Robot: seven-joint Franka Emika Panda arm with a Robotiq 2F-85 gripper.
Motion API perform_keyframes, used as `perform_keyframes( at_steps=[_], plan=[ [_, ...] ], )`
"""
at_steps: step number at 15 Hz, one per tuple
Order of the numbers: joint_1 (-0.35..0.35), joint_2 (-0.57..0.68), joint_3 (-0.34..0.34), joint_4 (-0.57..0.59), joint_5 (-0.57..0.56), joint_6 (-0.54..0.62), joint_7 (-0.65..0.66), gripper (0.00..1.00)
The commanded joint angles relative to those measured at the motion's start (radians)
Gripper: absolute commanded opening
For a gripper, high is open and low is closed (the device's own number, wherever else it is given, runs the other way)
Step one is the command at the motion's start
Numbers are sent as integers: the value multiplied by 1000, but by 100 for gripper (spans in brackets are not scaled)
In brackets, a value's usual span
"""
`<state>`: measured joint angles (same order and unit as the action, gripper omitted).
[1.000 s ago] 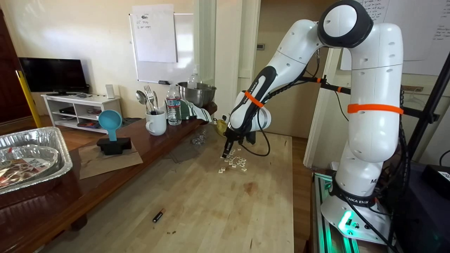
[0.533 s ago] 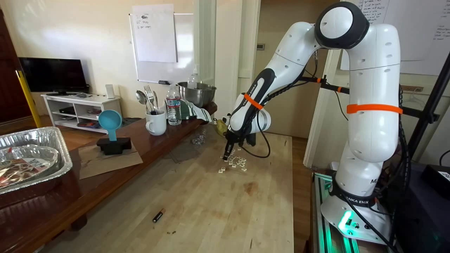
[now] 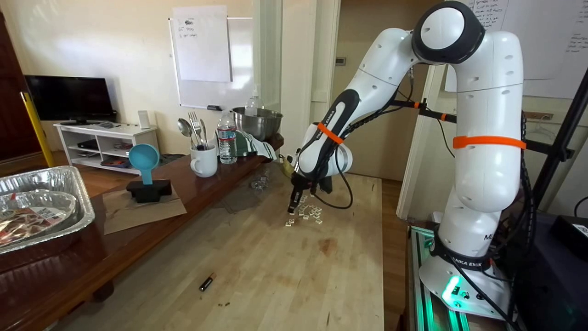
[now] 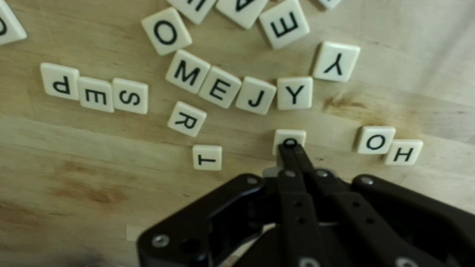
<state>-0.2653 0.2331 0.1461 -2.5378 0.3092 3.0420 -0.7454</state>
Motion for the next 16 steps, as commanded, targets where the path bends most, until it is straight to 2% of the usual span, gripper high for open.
perform_keyframes(
  at_steps=[1, 8, 16],
  plan=[
    [-27, 21, 46, -8, 31, -43, -26, 0],
    [-11, 9, 27, -18, 0, -81, 6, 0],
    [-19, 2, 48, -17, 15, -115, -6, 0]
  ],
)
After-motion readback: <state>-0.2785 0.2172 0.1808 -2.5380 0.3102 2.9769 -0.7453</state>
